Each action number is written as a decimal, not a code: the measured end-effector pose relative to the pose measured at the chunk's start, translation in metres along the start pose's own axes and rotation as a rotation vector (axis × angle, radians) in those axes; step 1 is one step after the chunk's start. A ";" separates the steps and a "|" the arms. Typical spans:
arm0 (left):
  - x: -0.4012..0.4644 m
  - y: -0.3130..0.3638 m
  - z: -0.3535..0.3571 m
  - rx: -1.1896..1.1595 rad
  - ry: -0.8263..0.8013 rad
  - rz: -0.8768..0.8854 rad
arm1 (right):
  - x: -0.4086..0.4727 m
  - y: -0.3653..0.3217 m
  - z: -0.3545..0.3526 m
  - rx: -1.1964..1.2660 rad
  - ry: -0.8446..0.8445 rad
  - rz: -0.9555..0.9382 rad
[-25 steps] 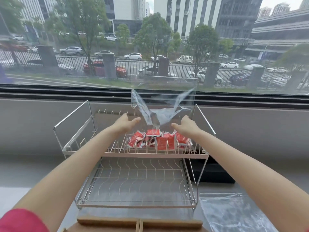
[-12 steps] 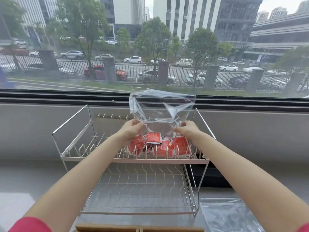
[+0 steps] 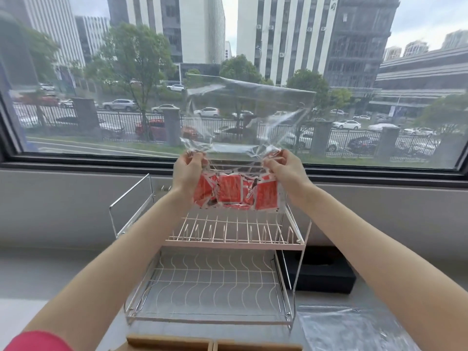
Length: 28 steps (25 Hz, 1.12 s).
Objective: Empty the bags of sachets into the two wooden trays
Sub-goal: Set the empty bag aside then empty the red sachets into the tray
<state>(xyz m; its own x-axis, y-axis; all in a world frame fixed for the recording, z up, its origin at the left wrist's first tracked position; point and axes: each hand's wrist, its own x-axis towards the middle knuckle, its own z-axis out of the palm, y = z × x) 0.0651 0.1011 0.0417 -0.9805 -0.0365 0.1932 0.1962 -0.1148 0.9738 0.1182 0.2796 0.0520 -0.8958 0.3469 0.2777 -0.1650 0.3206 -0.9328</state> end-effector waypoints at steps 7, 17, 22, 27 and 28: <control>-0.090 0.001 -0.036 -0.041 -0.073 0.028 | -0.107 0.005 -0.015 0.010 -0.043 0.003; -0.215 -0.125 -0.092 -0.083 -0.050 -0.158 | -0.227 0.114 -0.022 0.076 -0.136 0.170; -0.244 -0.150 -0.093 -0.049 -0.044 -0.136 | -0.262 0.160 -0.017 0.023 -0.190 0.331; -0.234 -0.133 -0.079 -0.017 -0.021 -0.027 | -0.254 0.170 -0.028 0.053 -0.199 0.377; -0.230 -0.127 -0.077 -0.022 -0.024 0.013 | -0.247 0.167 -0.032 0.068 -0.183 0.341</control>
<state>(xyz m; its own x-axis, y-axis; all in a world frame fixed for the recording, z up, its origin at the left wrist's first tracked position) 0.2670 0.0478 -0.1359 -0.9778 -0.0147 0.2089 0.2090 -0.1361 0.9684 0.3256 0.2756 -0.1646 -0.9617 0.2587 -0.0906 0.1335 0.1532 -0.9791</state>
